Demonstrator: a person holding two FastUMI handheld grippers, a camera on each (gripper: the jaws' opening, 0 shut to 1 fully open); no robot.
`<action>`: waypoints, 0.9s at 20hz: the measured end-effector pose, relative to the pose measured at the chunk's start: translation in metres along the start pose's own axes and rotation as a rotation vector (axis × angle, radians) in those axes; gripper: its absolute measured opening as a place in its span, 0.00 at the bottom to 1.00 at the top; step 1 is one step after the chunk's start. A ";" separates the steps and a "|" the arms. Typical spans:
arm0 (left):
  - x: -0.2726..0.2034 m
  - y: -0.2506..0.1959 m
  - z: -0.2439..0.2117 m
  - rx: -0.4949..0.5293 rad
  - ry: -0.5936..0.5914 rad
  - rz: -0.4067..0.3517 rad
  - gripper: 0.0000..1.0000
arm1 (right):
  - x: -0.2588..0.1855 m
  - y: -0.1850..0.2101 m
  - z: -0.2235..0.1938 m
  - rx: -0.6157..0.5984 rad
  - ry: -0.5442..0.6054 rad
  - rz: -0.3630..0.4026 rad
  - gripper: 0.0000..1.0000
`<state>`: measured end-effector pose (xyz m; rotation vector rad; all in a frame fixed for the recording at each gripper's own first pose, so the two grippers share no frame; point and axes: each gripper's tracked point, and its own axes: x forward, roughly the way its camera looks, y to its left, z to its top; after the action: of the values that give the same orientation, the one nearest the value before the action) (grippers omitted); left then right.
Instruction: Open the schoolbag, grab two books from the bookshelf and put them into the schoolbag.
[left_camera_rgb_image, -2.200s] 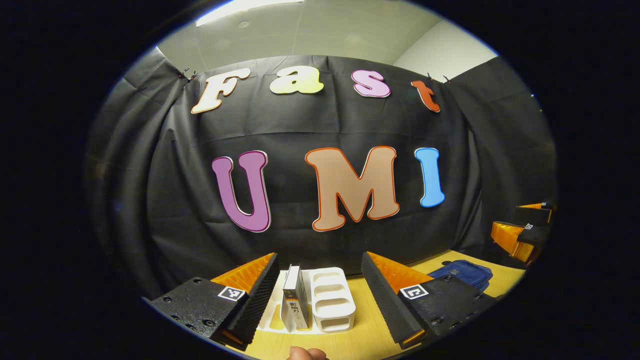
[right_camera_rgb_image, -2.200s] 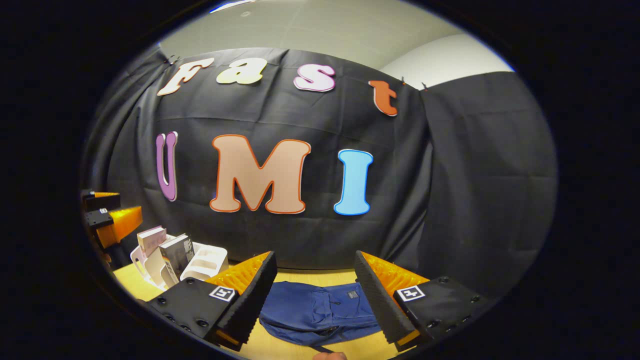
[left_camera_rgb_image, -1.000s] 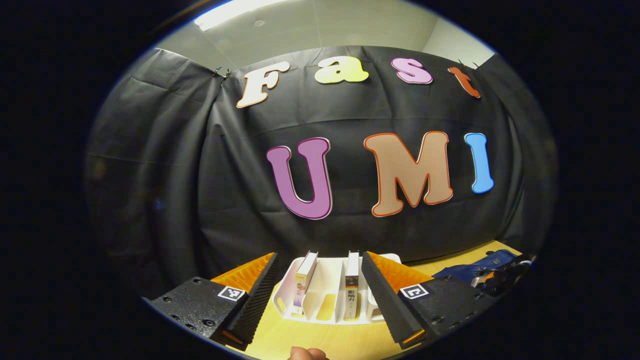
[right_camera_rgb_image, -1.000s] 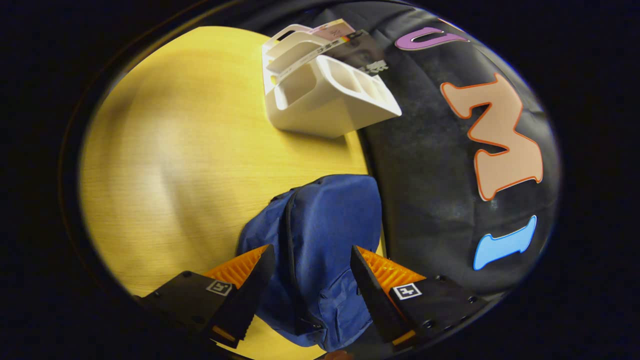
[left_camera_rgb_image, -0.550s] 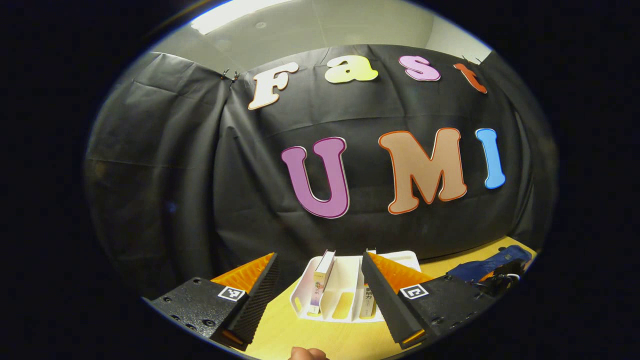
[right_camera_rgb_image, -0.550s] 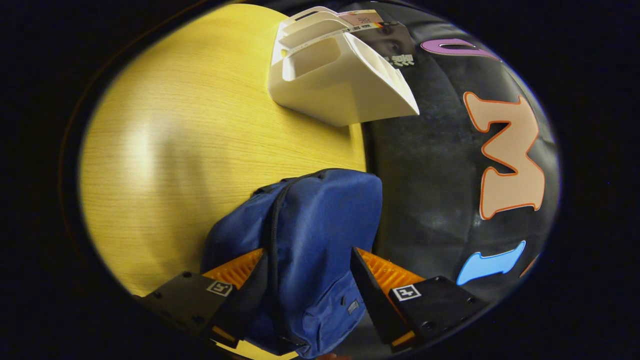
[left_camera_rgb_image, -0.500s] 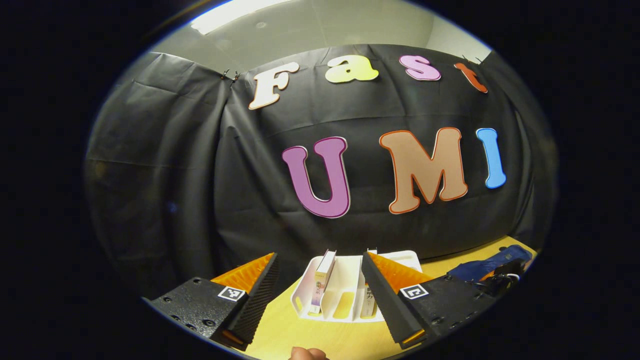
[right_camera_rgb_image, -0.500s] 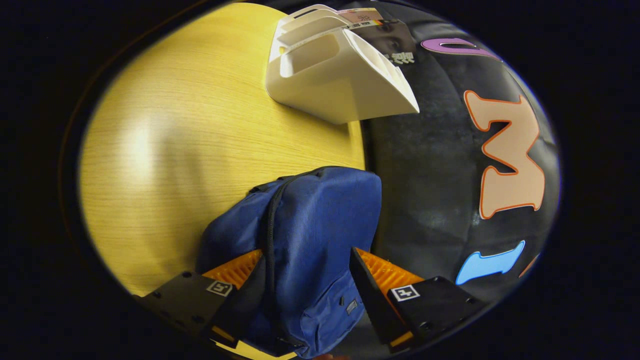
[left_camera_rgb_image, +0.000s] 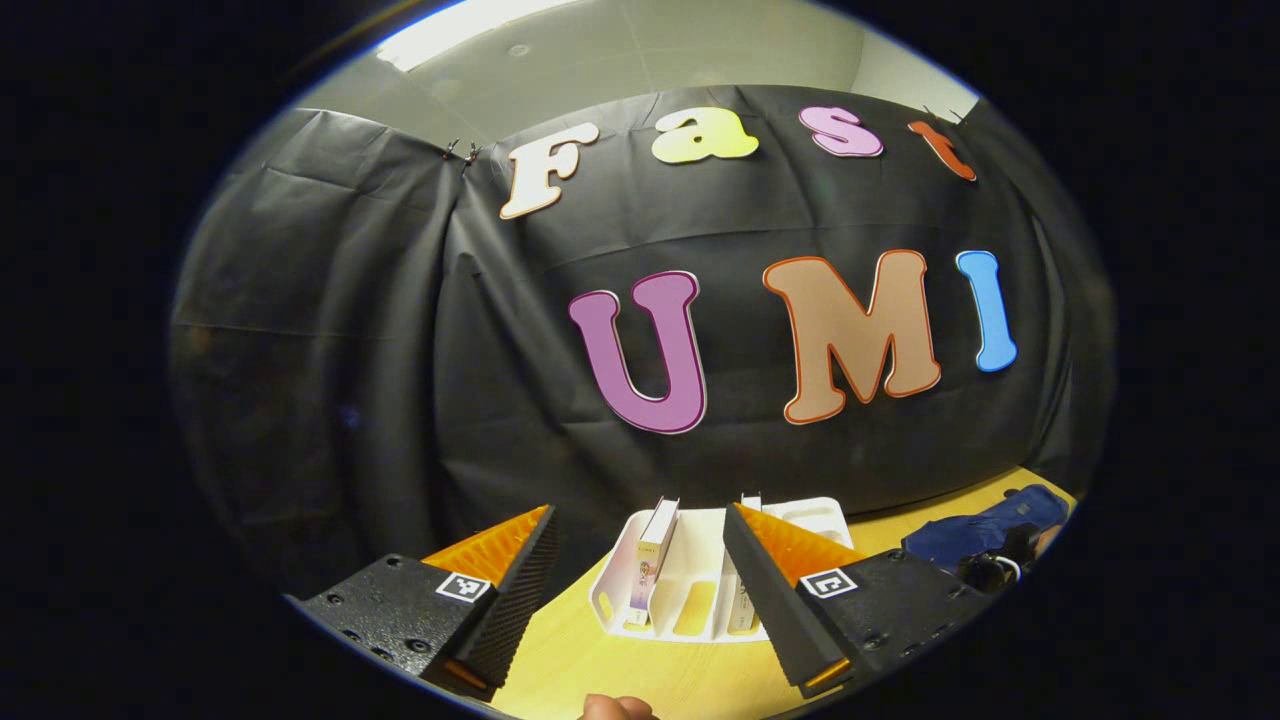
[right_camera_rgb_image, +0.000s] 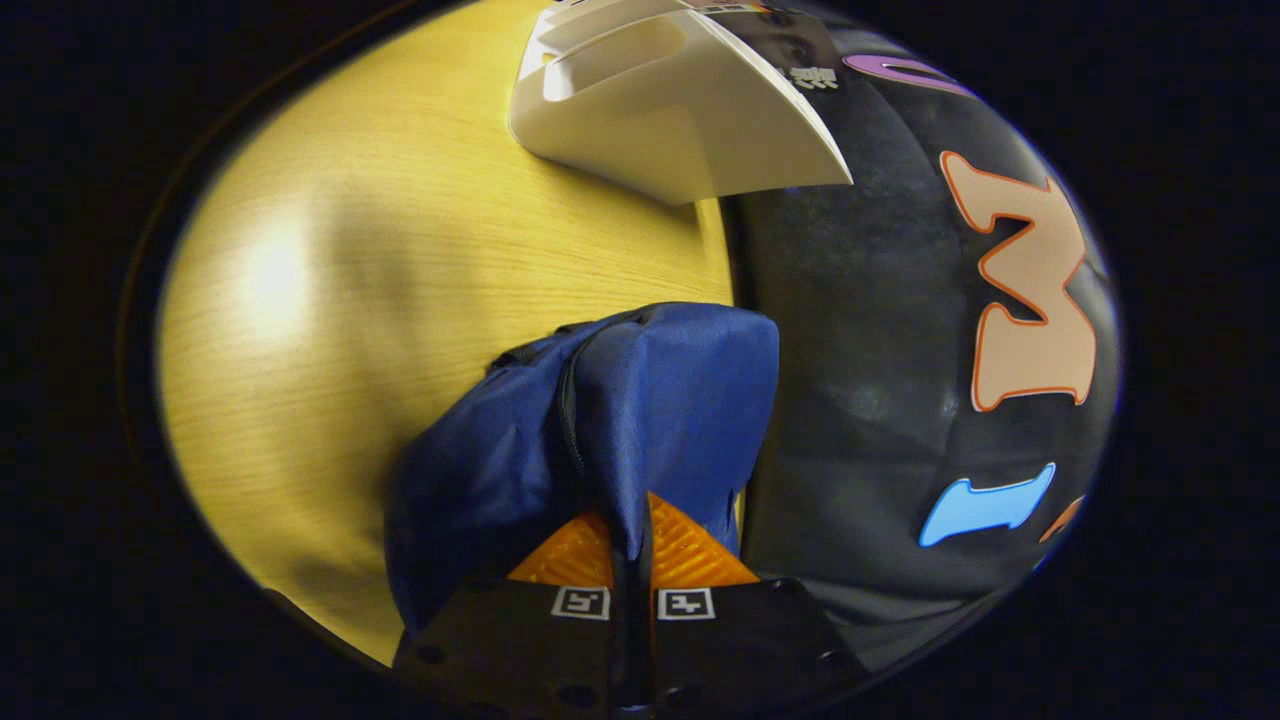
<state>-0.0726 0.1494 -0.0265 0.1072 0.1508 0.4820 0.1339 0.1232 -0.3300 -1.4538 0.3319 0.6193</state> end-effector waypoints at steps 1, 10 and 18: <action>0.002 0.000 0.000 -0.001 -0.001 -0.002 0.99 | -0.001 0.000 -0.001 0.024 0.002 0.016 0.00; 0.011 -0.006 -0.011 -0.038 0.020 -0.023 1.00 | -0.025 -0.036 -0.004 0.382 -0.059 0.082 0.00; 0.023 -0.028 -0.014 -0.055 0.027 -0.082 0.96 | -0.063 -0.101 -0.016 0.947 -0.173 0.106 0.03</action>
<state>-0.0417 0.1367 -0.0465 0.0404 0.1681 0.4057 0.1444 0.0957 -0.2133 -0.4760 0.4812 0.5512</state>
